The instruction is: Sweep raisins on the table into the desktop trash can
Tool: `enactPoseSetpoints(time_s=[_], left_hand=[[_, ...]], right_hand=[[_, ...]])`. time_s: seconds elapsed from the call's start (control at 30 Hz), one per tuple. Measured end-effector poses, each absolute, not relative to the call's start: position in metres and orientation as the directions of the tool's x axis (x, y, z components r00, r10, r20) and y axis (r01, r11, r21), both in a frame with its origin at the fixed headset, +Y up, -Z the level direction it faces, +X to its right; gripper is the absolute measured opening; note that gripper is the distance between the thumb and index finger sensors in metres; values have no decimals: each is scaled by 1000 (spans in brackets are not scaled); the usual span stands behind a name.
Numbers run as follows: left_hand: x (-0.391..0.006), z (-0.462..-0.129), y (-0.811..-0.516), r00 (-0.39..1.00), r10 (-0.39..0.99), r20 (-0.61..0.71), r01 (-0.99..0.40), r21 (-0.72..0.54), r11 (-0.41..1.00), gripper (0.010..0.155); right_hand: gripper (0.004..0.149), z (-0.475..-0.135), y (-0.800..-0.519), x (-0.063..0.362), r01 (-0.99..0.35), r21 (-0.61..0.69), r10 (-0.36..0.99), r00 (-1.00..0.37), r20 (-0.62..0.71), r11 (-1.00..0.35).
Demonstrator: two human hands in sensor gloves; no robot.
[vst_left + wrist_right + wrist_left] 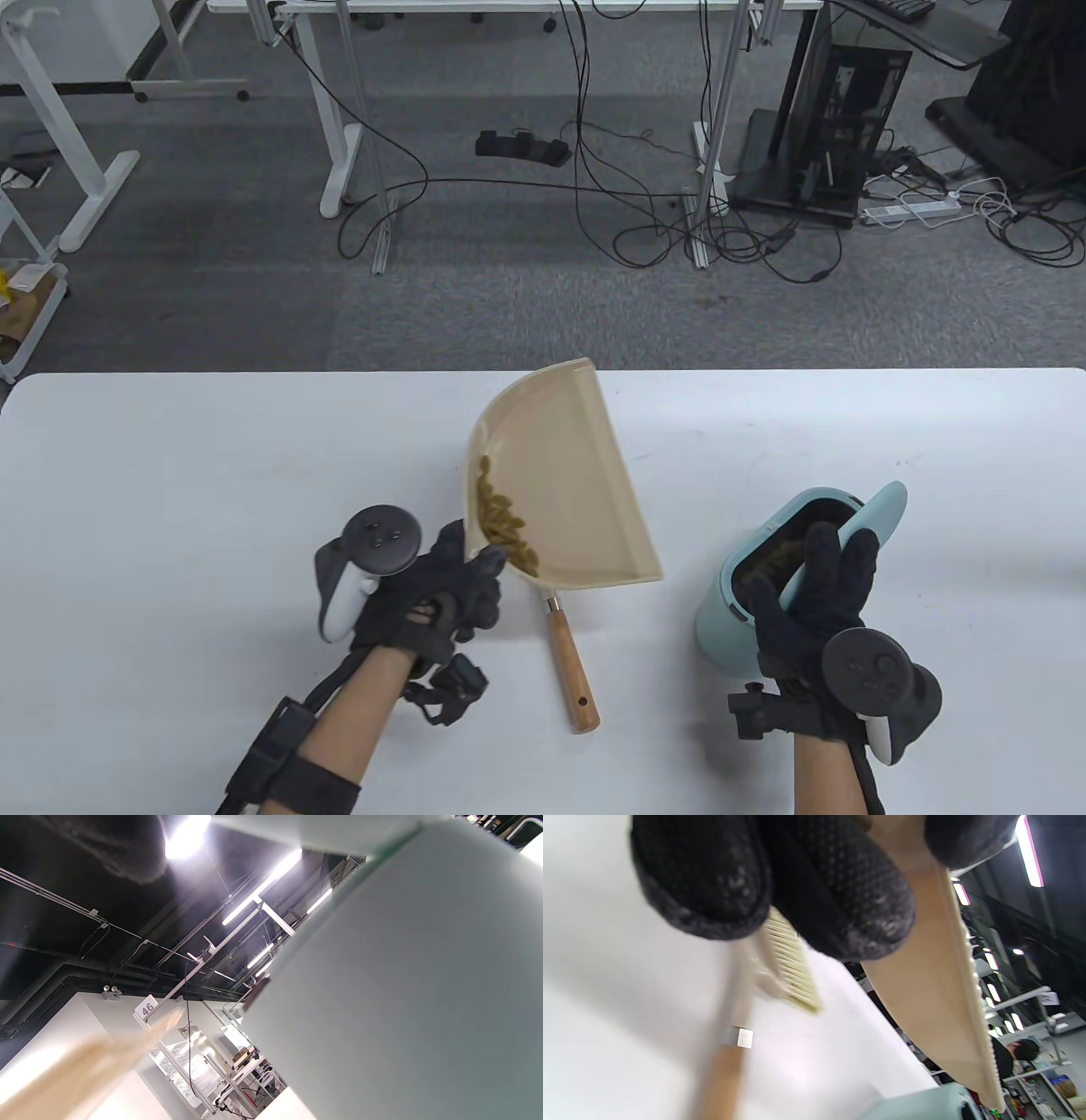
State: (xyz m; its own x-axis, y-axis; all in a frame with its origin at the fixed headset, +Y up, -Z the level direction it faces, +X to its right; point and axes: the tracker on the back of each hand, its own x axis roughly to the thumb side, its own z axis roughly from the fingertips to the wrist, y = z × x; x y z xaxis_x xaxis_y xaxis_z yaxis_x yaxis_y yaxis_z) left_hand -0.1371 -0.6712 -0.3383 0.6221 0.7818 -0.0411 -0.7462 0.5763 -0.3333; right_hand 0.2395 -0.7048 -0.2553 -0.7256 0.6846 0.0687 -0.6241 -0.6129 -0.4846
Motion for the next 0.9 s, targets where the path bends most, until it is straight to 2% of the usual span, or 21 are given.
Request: enactPoseSetpoints(time_s=[0.17, 0.33, 0.47, 0.57, 0.9], left_hand=[[-63, -338, -644, 739, 659, 140, -632, -194, 751, 72], [-22, -328, -619, 845, 426, 323, -447, -10, 895, 72], [0, -315, -602, 876, 226, 427, -307, 130, 943, 71], [6, -311, -599, 881, 186, 434, -272, 145, 951, 71], [-1, -316, -604, 886, 205, 415, -274, 113, 955, 70]], right_hand=[[79, -255, -705, 240, -633, -481, 692, -718, 71, -607], [78, -254, -706, 241, -640, -483, 699, -711, 77, -597], [78, -254, -706, 241, -642, -482, 701, -709, 76, -596], [78, -254, -706, 241, -647, -482, 706, -704, 79, -591], [77, -253, -706, 242, -654, -484, 714, -695, 83, -581]])
